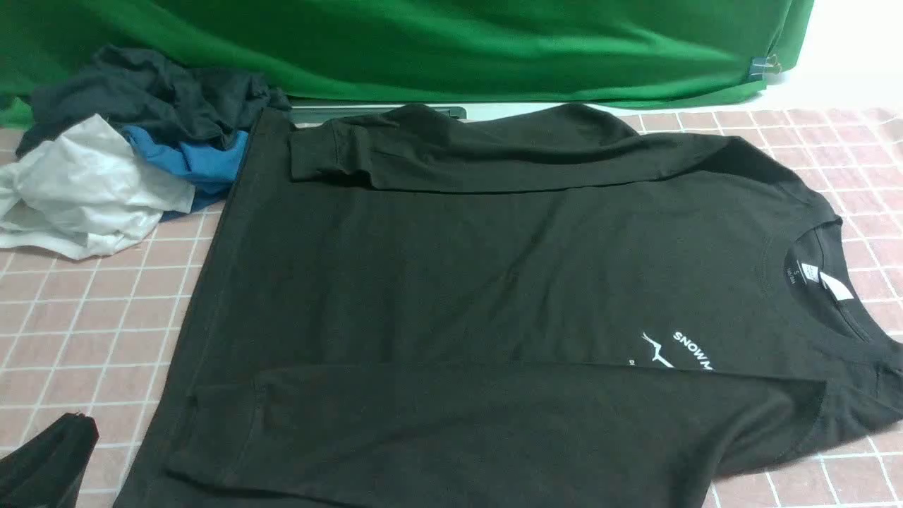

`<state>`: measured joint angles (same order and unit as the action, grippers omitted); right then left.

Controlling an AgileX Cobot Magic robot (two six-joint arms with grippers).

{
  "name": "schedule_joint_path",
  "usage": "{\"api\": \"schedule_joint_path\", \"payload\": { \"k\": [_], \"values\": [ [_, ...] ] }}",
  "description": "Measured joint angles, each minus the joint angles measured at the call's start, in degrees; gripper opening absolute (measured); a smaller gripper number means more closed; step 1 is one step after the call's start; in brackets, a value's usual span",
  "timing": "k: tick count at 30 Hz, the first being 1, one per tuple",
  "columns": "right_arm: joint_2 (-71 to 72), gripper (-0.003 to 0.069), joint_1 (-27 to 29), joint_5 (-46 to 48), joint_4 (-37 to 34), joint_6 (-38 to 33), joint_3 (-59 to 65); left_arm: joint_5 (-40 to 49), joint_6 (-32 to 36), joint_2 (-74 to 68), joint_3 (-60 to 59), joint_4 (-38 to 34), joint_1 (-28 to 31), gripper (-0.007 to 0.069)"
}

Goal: Fold a long-sleeved shirt over a pink coffee tablecloth.
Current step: 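Grasp the left edge of the dark T-shirt lying flat on the table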

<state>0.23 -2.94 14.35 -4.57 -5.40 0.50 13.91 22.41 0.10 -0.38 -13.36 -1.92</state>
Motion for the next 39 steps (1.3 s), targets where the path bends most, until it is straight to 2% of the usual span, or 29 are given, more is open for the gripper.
{"api": "schedule_joint_path", "payload": {
  "k": [34,37,39],
  "values": [
    [0.0,0.0239,0.0,0.0,0.0,0.0,0.0,-0.1,0.0,0.0,0.0,0.0,0.0,0.0020],
    [0.0,0.0240,0.0,0.0,0.0,0.0,0.0,-1.9,0.0,0.0,0.0,-0.2,0.0,0.0020],
    [0.0,0.0242,0.0,0.0,0.0,0.0,0.0,-4.5,-0.7,0.0,0.0,-3.2,0.0,0.0020]
  ]
}}
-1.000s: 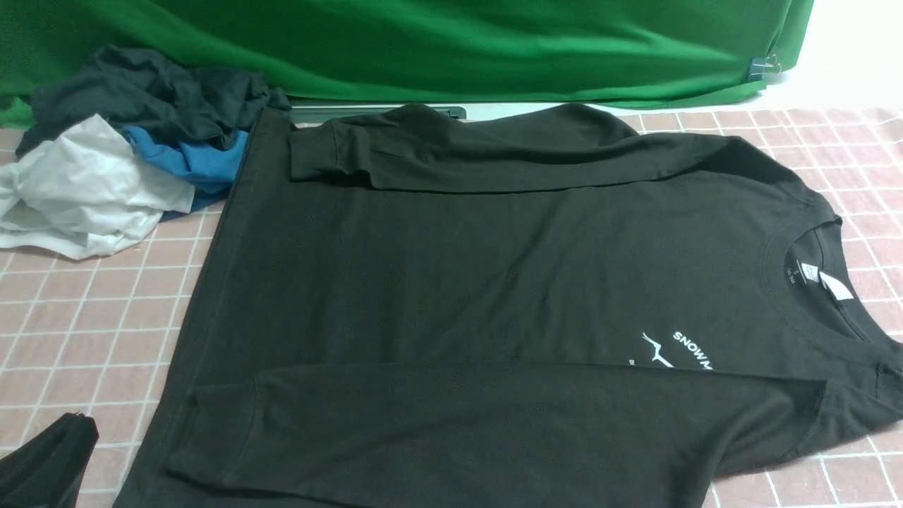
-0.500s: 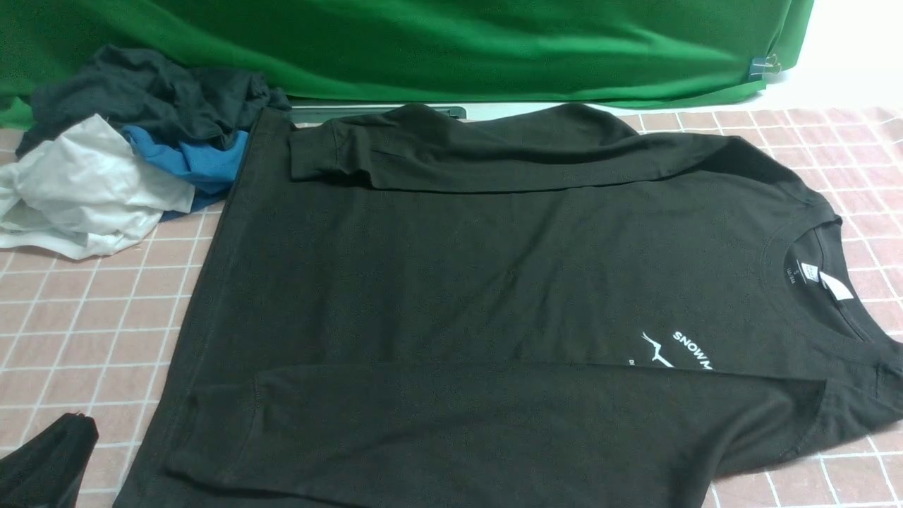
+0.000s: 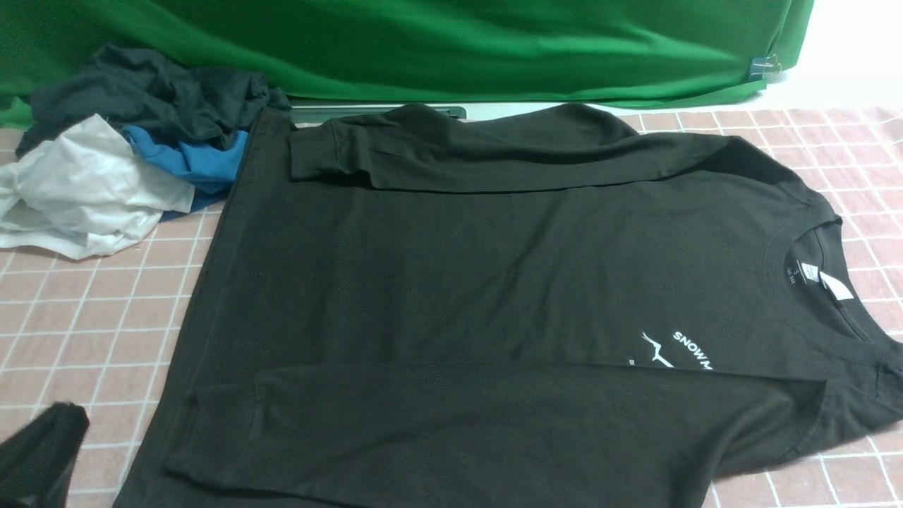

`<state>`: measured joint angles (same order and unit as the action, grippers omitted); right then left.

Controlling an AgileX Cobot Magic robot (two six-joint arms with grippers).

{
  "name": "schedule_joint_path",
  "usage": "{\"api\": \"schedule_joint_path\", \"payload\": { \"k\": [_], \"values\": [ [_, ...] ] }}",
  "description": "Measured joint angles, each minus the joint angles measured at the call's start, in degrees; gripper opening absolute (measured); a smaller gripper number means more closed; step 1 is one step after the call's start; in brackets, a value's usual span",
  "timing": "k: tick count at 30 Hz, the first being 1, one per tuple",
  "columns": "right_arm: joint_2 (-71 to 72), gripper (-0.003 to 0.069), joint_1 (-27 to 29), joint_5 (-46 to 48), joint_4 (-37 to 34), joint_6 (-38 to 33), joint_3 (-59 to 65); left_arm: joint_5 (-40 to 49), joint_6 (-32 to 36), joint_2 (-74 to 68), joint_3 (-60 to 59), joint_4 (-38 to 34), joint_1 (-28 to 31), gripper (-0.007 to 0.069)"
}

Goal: Fold a long-sleeved shirt over a pink coffee tablecloth.
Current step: 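Grasp the left edge of the dark T-shirt lying flat on the table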

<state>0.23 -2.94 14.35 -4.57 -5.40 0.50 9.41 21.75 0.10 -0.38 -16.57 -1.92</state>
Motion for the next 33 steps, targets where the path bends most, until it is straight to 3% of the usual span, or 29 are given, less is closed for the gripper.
{"api": "schedule_joint_path", "payload": {
  "k": [7,14,25,30,33],
  "values": [
    [0.0,0.0239,0.0,0.0,0.0,0.0,0.0,-8.6,-11.2,0.0,0.0,-24.2,0.0,0.0020],
    [0.0,0.0239,0.0,0.0,0.0,0.0,0.0,-11.1,-14.2,0.0,0.1,-27.8,0.0,0.0020],
    [0.0,0.0239,0.0,0.0,0.0,0.0,0.0,12.3,0.2,-5.5,17.4,-27.4,0.0,0.0020],
    [0.0,0.0239,0.0,-1.9,-0.2,0.5,0.0,33.8,5.5,-17.8,26.5,-24.5,-0.5,0.0020],
    [0.0,0.0240,0.0,-5.2,-2.3,5.4,0.0,41.3,5.9,-22.8,30.1,-21.7,-1.5,0.0020]
  ]
}}
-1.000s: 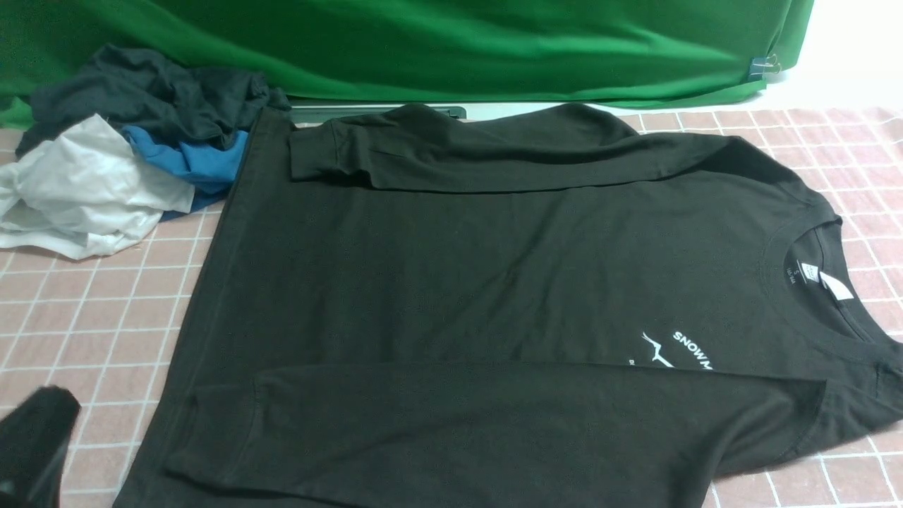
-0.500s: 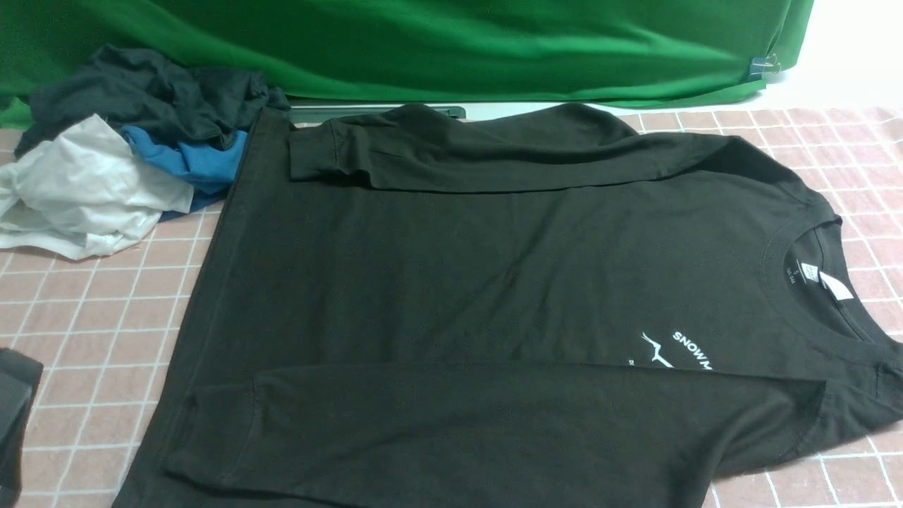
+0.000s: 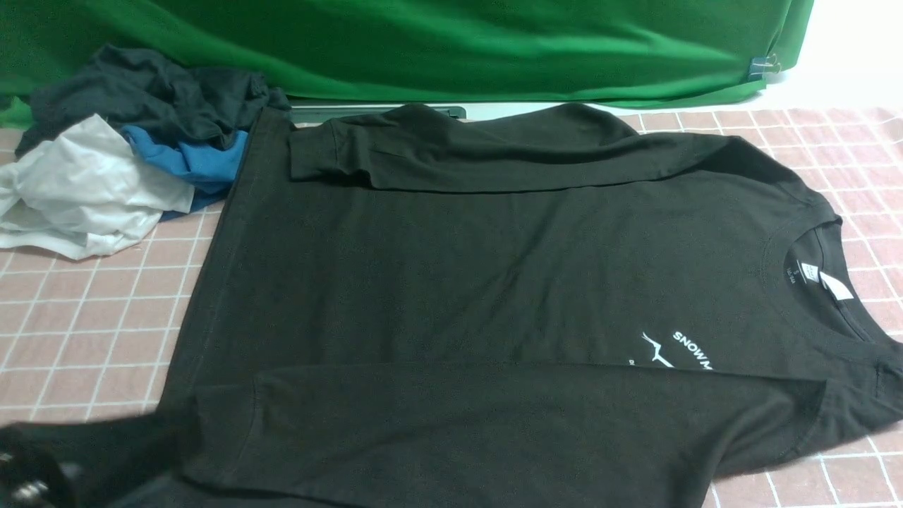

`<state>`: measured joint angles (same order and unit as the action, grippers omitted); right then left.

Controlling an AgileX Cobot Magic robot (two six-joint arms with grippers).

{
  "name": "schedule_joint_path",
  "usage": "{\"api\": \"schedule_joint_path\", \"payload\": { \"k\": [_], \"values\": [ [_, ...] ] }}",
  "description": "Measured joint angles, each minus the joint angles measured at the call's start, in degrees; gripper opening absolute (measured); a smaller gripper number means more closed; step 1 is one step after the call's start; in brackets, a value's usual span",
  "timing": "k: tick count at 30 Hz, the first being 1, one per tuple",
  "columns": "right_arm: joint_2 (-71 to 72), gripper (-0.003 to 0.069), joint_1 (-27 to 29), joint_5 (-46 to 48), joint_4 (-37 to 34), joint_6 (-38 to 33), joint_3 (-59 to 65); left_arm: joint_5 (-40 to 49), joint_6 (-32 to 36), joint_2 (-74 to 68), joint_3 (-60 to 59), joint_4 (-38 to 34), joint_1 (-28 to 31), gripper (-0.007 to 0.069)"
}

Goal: Fold a long-sleeved shirt over a pink coffee tablecloth.
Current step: 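Grasp the left edge of the dark T-shirt lying flat on the table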

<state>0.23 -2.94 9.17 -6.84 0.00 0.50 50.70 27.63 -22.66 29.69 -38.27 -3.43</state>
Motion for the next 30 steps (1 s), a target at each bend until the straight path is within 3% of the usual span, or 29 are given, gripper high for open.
{"api": "schedule_joint_path", "payload": {
  "k": [3,8,12,15,19,24,30],
  "values": [
    [0.0,0.0239,0.0,-5.8,-2.3,11.2,0.0,6.9,0.3,-5.8,2.8,1.6,-0.5,0.0020],
    [0.0,0.0238,0.0,-11.5,-3.3,26.0,0.0,4.6,2.9,-10.1,3.2,2.2,-0.5,0.0020],
    [-0.3,0.0216,-2.0,-5.2,-3.6,32.5,-2.0,4.3,8.1,-13.1,3.7,0.6,-1.6,0.0020],
    [-2.9,0.0197,-6.2,3.8,-3.8,29.8,-8.2,6.5,8.5,-17.2,5.3,1.4,-3.5,0.0020],
    [-12.2,0.0189,-16.5,21.7,-3.8,17.5,-23.4,8.6,8.5,-26.3,9.5,5.5,-7.8,0.0020],
    [-22.2,0.0194,-27.3,38.1,-3.6,9.8,-35.9,8.3,8.5,-33.9,12.9,7.3,-8.4,0.0020],
    [-28.4,0.0204,-35.7,41.9,-3.4,8.4,-40.8,5.0,8.8,-38.1,15.3,9.2,-8.4,0.0020]
  ]
}}
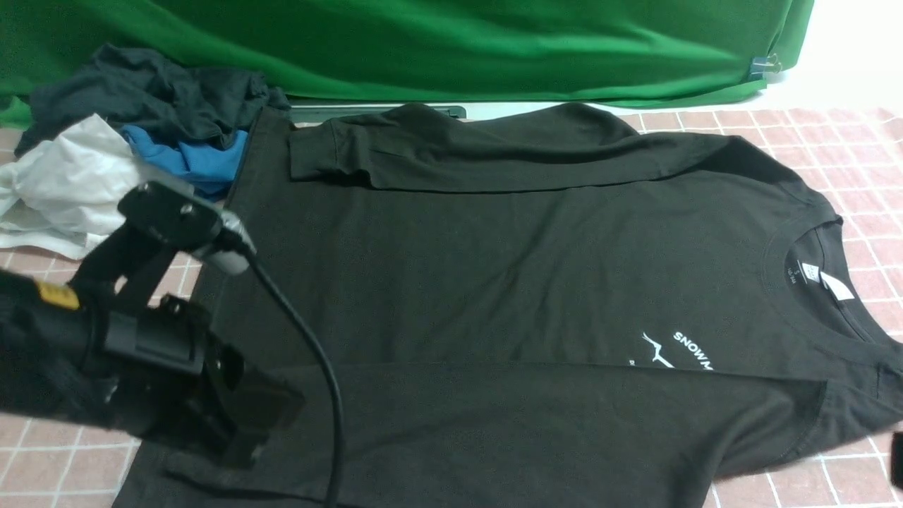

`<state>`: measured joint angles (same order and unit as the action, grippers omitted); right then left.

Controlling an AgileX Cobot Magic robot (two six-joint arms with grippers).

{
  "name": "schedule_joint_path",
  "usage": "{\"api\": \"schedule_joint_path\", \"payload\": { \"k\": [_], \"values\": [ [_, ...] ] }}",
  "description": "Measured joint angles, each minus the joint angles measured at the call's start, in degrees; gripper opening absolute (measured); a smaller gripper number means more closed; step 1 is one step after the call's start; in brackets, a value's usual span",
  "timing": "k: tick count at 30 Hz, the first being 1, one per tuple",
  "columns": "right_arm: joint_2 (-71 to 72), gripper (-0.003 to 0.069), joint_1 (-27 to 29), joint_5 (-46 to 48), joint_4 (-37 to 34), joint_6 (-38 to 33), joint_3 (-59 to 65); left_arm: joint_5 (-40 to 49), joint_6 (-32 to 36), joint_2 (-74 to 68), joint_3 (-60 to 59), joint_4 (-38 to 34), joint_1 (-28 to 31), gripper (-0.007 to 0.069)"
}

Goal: Fold a long-sleeved shirt over a pink coffee tablecloth.
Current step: 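Grasp the left edge of the dark T-shirt lying flat on the table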

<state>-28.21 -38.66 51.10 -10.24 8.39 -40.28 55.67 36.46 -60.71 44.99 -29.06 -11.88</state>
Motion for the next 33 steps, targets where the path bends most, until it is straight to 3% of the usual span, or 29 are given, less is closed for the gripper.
{"api": "schedule_joint_path", "payload": {
  "k": [7,12,17,19,20,26,29,33],
  "values": [
    [-4.7,0.0230,-4.5,2.0,0.0,-0.6,-0.3,1.0,0.6,-4.4,2.3,6.5,3.2,0.0020],
    [-6.0,0.0239,-4.8,2.7,0.1,-3.4,-0.4,0.4,7.2,-11.3,2.6,5.7,9.3,0.0020],
    [-6.0,0.0239,-4.8,3.0,0.2,-4.8,-0.4,-4.4,12.1,-18.1,2.6,6.0,10.0,0.0035],
    [-6.0,0.0239,-4.8,3.3,0.2,-6.0,-0.4,-8.8,19.4,-22.3,2.6,5.7,10.0,0.0093],
    [-6.0,0.0239,-4.8,3.3,0.2,-6.0,-0.4,-9.2,19.8,-22.6,2.6,5.6,10.0,0.0099],
    [-6.0,0.0239,-4.8,3.3,0.2,-7.1,-0.4,-20.3,27.1,-29.5,2.6,5.1,10.0,0.0352],
    [-6.0,0.0239,-4.8,3.1,0.2,-7.3,-0.4,-21.0,31.5,-32.0,2.6,3.8,10.0,0.0402],
    [-6.0,0.0239,-4.8,1.9,0.1,-7.3,-0.4,-22.1,37.3,-35.4,2.6,0.5,10.0,0.0411]
  ]
}}
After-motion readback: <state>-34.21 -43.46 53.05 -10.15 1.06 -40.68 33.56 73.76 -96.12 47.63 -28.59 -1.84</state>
